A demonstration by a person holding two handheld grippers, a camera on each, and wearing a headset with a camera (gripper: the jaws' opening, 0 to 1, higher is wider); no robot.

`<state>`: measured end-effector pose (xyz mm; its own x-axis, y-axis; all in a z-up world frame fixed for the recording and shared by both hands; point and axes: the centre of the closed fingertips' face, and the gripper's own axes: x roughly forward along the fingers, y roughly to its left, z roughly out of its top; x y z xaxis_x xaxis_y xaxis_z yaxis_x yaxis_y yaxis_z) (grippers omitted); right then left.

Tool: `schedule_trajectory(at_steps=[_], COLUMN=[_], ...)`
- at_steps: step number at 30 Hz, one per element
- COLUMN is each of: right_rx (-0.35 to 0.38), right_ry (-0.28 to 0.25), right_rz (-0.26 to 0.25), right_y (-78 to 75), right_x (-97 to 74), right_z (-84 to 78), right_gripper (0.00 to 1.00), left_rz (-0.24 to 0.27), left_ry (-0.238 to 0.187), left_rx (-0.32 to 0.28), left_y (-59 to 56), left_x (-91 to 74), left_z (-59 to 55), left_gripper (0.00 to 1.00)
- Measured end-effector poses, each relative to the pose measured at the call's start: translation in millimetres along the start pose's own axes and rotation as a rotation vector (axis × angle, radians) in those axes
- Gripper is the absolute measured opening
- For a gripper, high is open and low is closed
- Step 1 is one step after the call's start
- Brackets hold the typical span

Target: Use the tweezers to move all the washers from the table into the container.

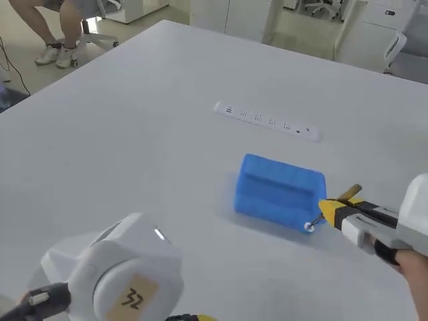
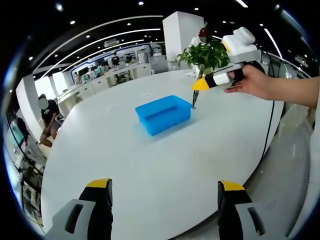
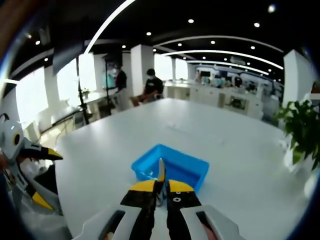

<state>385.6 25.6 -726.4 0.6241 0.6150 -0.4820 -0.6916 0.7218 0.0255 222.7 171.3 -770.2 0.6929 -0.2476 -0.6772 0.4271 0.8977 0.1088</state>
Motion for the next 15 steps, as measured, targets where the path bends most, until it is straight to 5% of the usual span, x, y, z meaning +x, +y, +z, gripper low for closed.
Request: schedule_trajectory(at_steps=[7, 15], right_rx=[0.001, -0.02], right_ry=[-0.031, -0.013], right_rz=[-0.024, -0.045], right_y=[-9.6, -22.6], right_x=[17.5, 43.6], right_z=[13.0, 8.9], right_gripper=[0.03, 0.03], left_rz=[-0.007, -0.019], left_ry=[0.0, 0.005], left_rx=[0.005, 0.023], left_y=[-0.4, -3.1], left_x=[1.5, 3.6], left_z=[2.1, 4.4], left_gripper=[0.89, 0.89])
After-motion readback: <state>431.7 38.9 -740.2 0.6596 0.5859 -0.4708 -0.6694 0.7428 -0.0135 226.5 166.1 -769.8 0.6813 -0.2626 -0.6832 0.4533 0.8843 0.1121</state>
